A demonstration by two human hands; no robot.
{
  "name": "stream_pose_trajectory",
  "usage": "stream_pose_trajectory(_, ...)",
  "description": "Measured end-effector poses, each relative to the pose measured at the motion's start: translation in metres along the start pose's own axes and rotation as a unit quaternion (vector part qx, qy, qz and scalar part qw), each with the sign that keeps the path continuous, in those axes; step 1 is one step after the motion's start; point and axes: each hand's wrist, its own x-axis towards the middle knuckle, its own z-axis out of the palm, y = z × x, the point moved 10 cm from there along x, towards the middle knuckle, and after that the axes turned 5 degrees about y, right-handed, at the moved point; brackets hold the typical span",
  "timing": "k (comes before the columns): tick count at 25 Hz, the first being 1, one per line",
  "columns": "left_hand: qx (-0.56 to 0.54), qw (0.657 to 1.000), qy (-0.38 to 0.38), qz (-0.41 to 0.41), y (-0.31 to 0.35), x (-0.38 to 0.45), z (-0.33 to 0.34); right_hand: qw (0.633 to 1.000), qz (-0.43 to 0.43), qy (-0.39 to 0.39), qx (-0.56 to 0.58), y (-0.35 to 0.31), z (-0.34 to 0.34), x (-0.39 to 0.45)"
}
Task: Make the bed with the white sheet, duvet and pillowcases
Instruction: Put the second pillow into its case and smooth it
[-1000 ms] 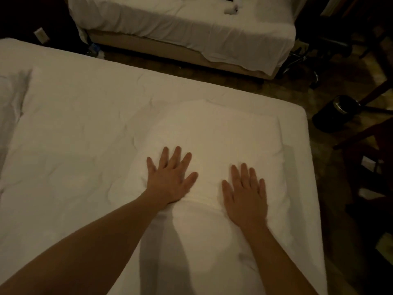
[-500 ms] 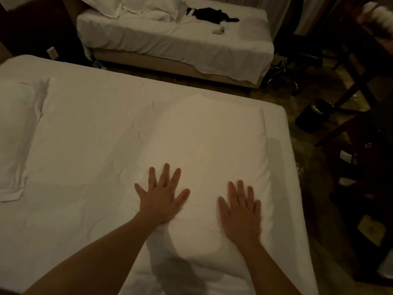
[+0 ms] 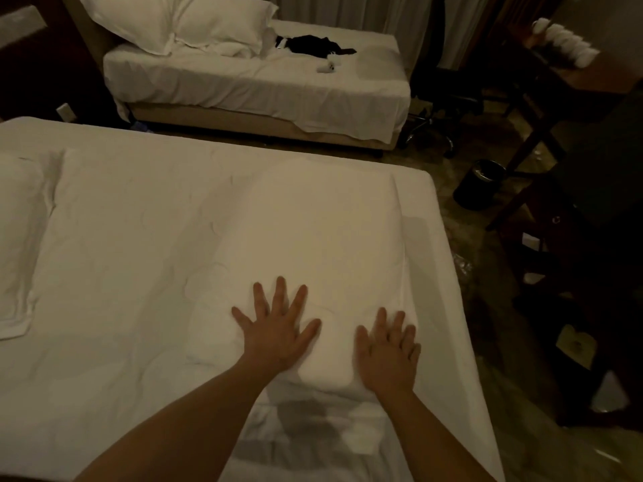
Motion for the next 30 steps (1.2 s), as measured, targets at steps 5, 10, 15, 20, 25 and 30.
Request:
stream_pose_trajectory(5, -0.025, 0.999, 0.030, -0.003, -0.028, -0.003, -0.013, 0.977, -0.208, 0.047, -0.020, -0.071, -0.001, -0.023)
stream_pose_trajectory(10, -0.106, 0.988, 0.033, -0.110, -0.092, -0.028, -0.008, 0.987, -0.147, 0.032, -0.058, -0.067, 0.002, -0.018)
stream_pose_trajectory(15, -0.243, 0.938, 0.048, -0.242, -0.154, -0.039, -0.002, 0.975, -0.212, 0.038, -0.060, -0.164, 0.007, -0.035)
stream_pose_trajectory(20, -0.393, 0.833, 0.042, -0.388, -0.215, -0.058, 0.037, 0.936, -0.318, 0.028, -0.145, -0.250, 0.042, -0.061)
stream_pose_trajectory(25, -0.361, 0.826, 0.128, -0.414, -0.225, -0.059, 0.040, 0.930, -0.306, 0.088, -0.181, -0.246, 0.060, -0.062)
stream_pose_trajectory(30, -0.345, 0.827, 0.123, -0.426, -0.221, -0.065, 0.057, 0.929, -0.312, 0.111, -0.167, -0.233, 0.062, -0.061)
